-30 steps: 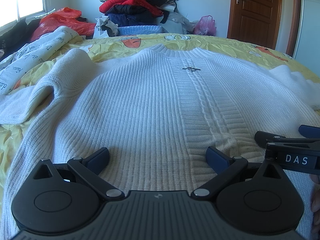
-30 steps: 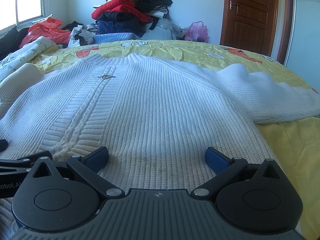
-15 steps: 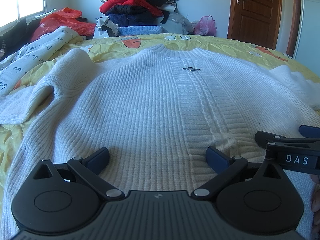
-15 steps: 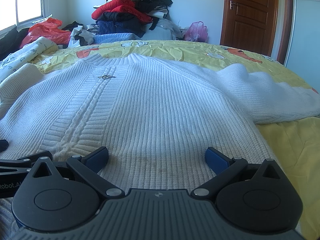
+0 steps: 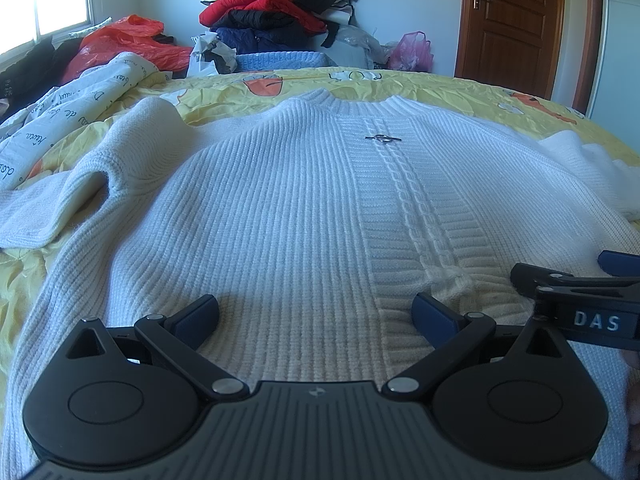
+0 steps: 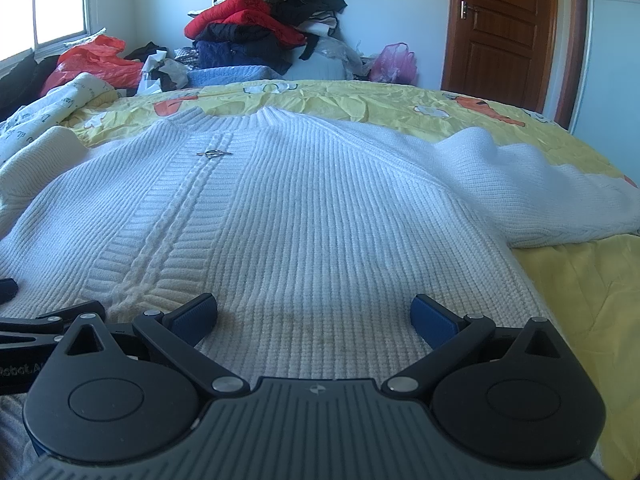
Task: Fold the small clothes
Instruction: 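Grasp the cuff of a sweater sleeve with the right gripper, then lift the sleeve with the right gripper and carry it across the sweater body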
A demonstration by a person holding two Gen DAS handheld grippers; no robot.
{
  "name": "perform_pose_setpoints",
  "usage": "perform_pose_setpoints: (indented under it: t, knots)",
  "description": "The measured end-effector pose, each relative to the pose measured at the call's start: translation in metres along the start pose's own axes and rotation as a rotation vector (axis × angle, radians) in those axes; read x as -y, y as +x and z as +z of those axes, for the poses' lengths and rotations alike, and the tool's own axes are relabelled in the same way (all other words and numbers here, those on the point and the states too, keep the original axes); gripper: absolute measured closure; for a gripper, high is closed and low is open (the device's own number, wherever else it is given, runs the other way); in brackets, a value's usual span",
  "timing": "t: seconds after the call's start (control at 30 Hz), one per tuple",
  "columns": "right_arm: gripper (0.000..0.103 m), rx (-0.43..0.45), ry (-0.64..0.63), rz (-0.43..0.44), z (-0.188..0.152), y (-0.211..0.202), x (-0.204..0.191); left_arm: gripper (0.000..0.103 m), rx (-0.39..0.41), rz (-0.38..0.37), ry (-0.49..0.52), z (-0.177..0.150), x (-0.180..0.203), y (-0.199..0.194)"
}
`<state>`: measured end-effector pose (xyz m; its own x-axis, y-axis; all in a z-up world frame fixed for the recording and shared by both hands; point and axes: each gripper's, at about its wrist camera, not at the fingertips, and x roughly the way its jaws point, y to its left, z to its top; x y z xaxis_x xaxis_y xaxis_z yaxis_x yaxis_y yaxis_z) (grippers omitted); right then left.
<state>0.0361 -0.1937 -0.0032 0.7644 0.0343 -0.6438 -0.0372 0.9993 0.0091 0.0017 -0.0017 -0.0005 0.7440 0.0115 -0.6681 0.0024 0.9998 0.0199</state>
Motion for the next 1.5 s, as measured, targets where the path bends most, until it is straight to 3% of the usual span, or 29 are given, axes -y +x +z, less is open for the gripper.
perform_pose_setpoints:
  t: [0.13,0.23,0.33,0.53,0.63,0.73,0.83,1.07,1.13,1.17,1.2,1.37,1.5]
  knots:
    - [0.001,0.010,0.042,0.091,0.009,-0.016,0.022,0.000,0.001,-0.001,-0.001,0.000,0.000,0.000]
    - [0.000,0.124,0.171,0.171,0.021,-0.040,0.062,0.000,0.001,0.000,-0.001,0.000,0.001,0.000]
    - [0.000,0.264,0.335,0.197,0.031,-0.057,0.125,0.000,0.001,-0.001,-0.001,0.000,0.000,0.000]
    - [0.000,0.250,0.743,0.126,0.043,-0.032,0.275,0.000,0.001,0.001,-0.001,0.000,0.000,0.000]
    - [0.011,0.232,0.937,0.080,0.041,-0.011,0.338,0.000,0.001,0.000,-0.001,0.000,0.001,0.000]
    - [0.020,0.214,1.046,0.039,0.035,0.015,0.377,0.000,0.001,0.001,0.000,0.000,0.001,0.000]
    - [0.022,0.213,1.071,-0.034,0.033,0.037,0.395,0.000,0.001,0.000,-0.001,0.000,0.000,0.000]
    - [0.023,0.245,0.964,-0.071,0.049,0.070,0.399,0.000,0.001,0.000,-0.001,0.000,0.001,0.000]
    - [0.044,0.254,0.931,-0.095,0.052,0.068,0.401,0.000,0.001,0.001,-0.001,0.000,0.001,0.000]
    - [0.072,0.243,0.914,-0.122,0.055,0.071,0.402,0.000,0.001,0.000,-0.001,0.000,0.000,0.000]
    - [0.085,0.215,0.898,-0.149,0.058,0.075,0.406,0.000,0.001,0.000,-0.001,0.000,0.000,0.000]
    - [0.085,0.271,0.831,-0.172,0.069,0.054,0.390,0.000,0.002,-0.001,-0.002,0.000,0.001,0.000]
    - [0.085,0.369,0.645,-0.063,0.104,0.018,0.328,0.000,0.002,-0.001,-0.002,0.000,0.001,0.000]
